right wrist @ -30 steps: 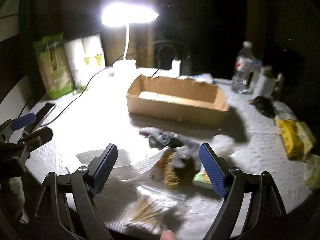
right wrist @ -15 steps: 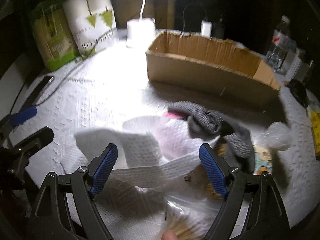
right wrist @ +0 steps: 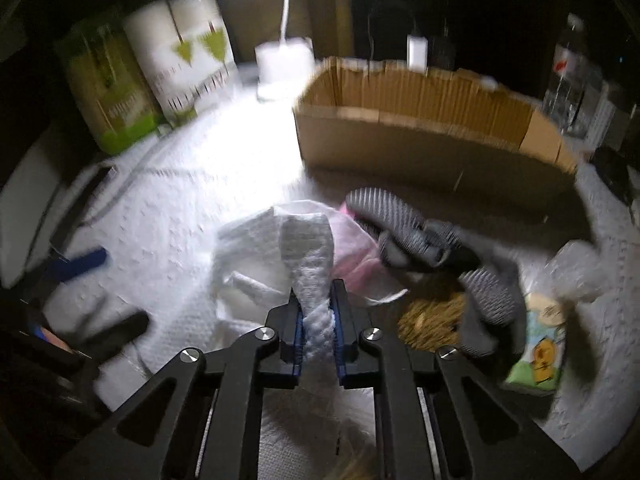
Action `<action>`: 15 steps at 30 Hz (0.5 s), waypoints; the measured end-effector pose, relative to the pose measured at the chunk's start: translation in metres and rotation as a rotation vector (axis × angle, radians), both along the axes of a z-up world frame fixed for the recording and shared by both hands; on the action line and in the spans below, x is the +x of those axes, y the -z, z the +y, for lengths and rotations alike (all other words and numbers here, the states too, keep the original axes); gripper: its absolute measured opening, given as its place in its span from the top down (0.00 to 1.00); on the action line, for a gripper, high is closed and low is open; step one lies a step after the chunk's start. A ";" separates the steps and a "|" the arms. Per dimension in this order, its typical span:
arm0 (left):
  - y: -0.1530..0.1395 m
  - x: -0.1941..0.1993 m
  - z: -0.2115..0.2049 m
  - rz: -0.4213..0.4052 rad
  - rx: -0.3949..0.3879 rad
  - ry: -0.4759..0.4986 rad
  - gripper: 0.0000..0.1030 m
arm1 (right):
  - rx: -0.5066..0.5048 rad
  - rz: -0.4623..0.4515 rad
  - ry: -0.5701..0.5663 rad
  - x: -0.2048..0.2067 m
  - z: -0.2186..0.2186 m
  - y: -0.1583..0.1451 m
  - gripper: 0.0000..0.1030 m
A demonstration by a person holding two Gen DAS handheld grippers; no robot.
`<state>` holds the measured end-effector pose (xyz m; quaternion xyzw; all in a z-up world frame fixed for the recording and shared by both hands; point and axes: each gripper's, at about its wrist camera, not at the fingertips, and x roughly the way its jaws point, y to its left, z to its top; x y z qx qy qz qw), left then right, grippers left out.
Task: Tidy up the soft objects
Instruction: 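Grasp the white folded cloth with the right tool and lift it, then grasp the white towel with the left tool and lift it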
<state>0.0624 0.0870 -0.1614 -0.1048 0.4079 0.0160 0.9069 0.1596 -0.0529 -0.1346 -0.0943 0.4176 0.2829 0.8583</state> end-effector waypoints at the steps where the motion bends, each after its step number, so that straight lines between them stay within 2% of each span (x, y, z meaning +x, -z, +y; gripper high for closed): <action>1: 0.002 0.002 -0.003 0.008 0.004 0.003 0.01 | 0.017 -0.015 0.002 -0.002 -0.004 -0.006 0.89; 7: 0.009 0.010 -0.025 0.030 0.052 0.036 0.02 | 0.088 -0.069 0.025 -0.007 -0.027 -0.030 0.89; 9: 0.009 0.013 -0.034 0.035 0.081 0.057 0.17 | 0.102 -0.074 0.033 -0.008 -0.035 -0.034 0.89; 11: 0.014 0.017 -0.040 0.062 0.111 0.063 0.41 | 0.117 -0.081 0.042 -0.008 -0.043 -0.038 0.89; 13: 0.016 0.018 -0.046 0.067 0.155 0.066 0.44 | 0.129 -0.089 0.048 -0.010 -0.049 -0.039 0.89; 14: 0.015 0.018 -0.049 0.064 0.159 0.074 0.53 | 0.133 -0.092 0.050 -0.010 -0.052 -0.040 0.89; 15: 0.014 0.018 -0.051 0.063 0.152 0.080 0.57 | 0.137 -0.096 0.052 -0.011 -0.056 -0.041 0.89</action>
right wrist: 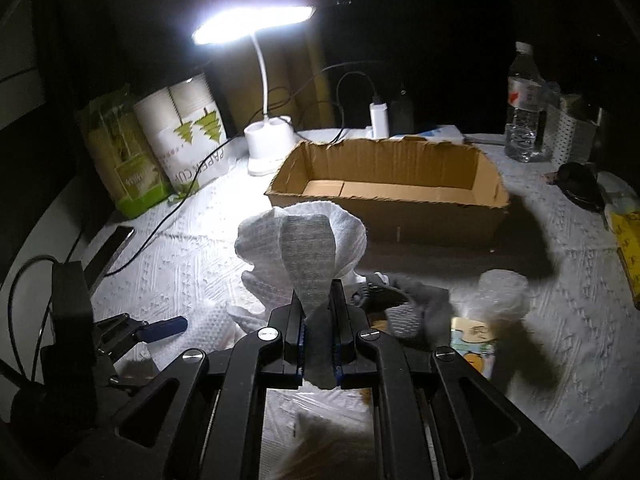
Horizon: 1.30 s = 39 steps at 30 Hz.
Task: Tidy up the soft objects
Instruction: 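Grasp the white towel with the left tool and lift it, then lower the white towel into the box with left tool while right lowers the cloth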
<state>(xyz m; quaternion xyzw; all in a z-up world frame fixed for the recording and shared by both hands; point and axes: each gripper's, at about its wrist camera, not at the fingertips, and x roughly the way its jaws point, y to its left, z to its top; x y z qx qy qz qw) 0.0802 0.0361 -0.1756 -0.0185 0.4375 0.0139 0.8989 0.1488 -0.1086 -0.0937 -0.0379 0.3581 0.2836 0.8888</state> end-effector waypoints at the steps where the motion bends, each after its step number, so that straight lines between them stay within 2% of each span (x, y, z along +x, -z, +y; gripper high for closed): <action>1: 0.000 0.000 -0.001 0.000 -0.001 0.001 0.65 | 0.002 -0.003 0.002 -0.001 -0.005 0.000 0.89; 3: -0.003 0.002 -0.004 0.004 -0.001 0.010 0.70 | 0.005 -0.004 0.005 -0.001 -0.012 -0.001 0.89; 4: -0.005 0.002 -0.006 0.002 -0.002 0.010 0.77 | 0.006 -0.006 0.006 -0.001 -0.015 -0.001 0.89; 5: -0.007 0.003 -0.006 -0.001 -0.006 0.009 0.80 | 0.009 -0.009 0.008 -0.001 -0.018 -0.003 0.89; 7: -0.014 0.005 -0.007 -0.011 -0.018 0.010 0.82 | 0.016 -0.021 0.014 -0.001 -0.025 -0.007 0.89; 24: -0.075 0.027 -0.018 -0.126 -0.105 0.057 0.84 | 0.068 -0.082 0.065 0.008 -0.070 -0.030 0.89; 39: -0.112 0.061 -0.009 -0.189 -0.114 0.069 0.89 | 0.096 -0.096 0.063 0.038 -0.075 -0.041 0.89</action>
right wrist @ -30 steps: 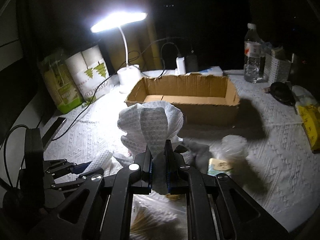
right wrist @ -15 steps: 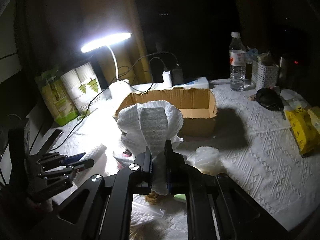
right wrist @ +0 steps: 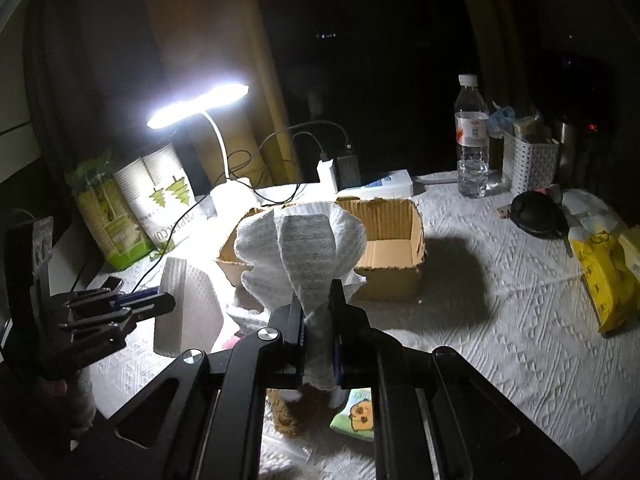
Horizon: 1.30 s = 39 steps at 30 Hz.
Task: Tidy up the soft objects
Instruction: 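Lower the white towel into the box with left tool while right lowers the cloth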
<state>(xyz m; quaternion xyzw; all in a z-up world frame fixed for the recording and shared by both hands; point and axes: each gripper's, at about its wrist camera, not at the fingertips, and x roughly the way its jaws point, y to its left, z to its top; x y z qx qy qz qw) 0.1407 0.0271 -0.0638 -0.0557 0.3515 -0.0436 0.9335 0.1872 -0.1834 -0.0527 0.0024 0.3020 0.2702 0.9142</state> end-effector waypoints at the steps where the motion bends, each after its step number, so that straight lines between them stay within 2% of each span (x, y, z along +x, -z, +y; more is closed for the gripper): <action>1: -0.002 0.002 0.001 -0.005 -0.001 -0.001 0.89 | 0.000 -0.002 -0.001 0.002 0.000 -0.001 0.89; 11: -0.032 0.025 0.009 -0.083 0.000 0.017 0.89 | -0.004 -0.025 -0.010 0.021 0.008 -0.012 0.89; 21: -0.043 0.051 0.025 -0.131 -0.002 0.032 0.89 | -0.027 -0.020 -0.028 0.042 0.031 -0.011 0.89; 32: -0.034 0.080 0.043 -0.131 -0.044 0.038 0.89 | -0.049 -0.016 -0.061 0.069 0.062 -0.012 0.89; 39: -0.016 0.100 0.053 -0.099 -0.069 0.032 0.89 | -0.070 0.012 -0.084 0.089 0.082 -0.003 0.89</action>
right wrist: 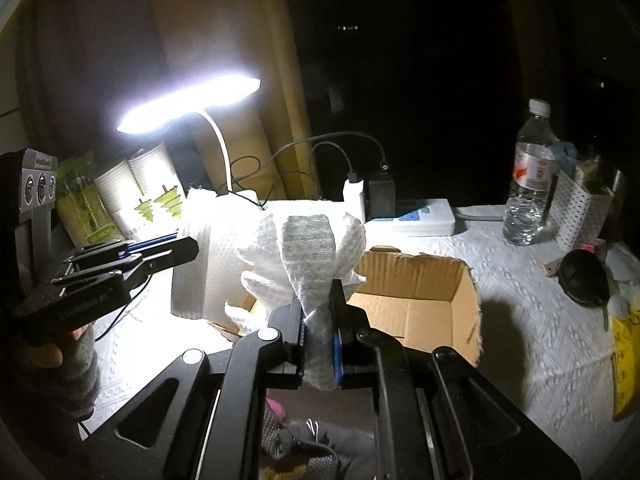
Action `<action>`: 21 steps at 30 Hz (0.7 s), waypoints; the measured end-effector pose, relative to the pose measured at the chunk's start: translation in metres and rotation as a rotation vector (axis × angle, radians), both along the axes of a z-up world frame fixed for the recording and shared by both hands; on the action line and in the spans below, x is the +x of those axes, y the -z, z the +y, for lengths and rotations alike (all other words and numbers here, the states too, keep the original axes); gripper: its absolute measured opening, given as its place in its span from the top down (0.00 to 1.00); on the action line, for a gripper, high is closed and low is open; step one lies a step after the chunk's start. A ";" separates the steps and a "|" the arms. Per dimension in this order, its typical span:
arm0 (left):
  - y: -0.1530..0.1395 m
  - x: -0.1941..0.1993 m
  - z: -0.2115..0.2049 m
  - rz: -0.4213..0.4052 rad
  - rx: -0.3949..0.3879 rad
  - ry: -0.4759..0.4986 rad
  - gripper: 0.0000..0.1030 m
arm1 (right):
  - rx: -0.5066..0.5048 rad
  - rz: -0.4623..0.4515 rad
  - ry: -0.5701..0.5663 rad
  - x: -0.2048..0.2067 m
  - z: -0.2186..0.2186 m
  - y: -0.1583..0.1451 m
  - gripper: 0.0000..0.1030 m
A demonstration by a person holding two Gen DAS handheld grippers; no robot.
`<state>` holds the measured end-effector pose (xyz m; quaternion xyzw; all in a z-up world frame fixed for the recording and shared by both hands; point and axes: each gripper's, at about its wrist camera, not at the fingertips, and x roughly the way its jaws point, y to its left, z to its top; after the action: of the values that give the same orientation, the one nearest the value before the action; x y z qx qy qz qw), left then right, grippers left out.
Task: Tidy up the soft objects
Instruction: 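Lower the white towel into the box with left tool while right lowers the cloth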
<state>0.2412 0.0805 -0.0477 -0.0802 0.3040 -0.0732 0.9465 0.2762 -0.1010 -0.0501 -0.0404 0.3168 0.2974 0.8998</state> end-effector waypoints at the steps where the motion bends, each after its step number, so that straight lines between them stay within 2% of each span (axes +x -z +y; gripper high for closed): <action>1: 0.003 0.003 0.002 0.006 -0.004 -0.001 0.89 | -0.002 0.005 -0.002 0.002 0.002 0.002 0.89; 13: 0.044 0.029 0.011 0.093 -0.033 -0.015 0.89 | -0.041 0.096 -0.042 0.033 0.034 0.036 0.89; 21: 0.066 0.043 0.008 0.147 -0.005 -0.014 0.87 | -0.087 0.181 -0.057 0.045 0.052 0.066 0.89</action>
<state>0.2838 0.0882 -0.1132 -0.0898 0.3717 -0.0612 0.9220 0.3212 -0.0489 -0.1165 -0.0613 0.4081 0.3113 0.8560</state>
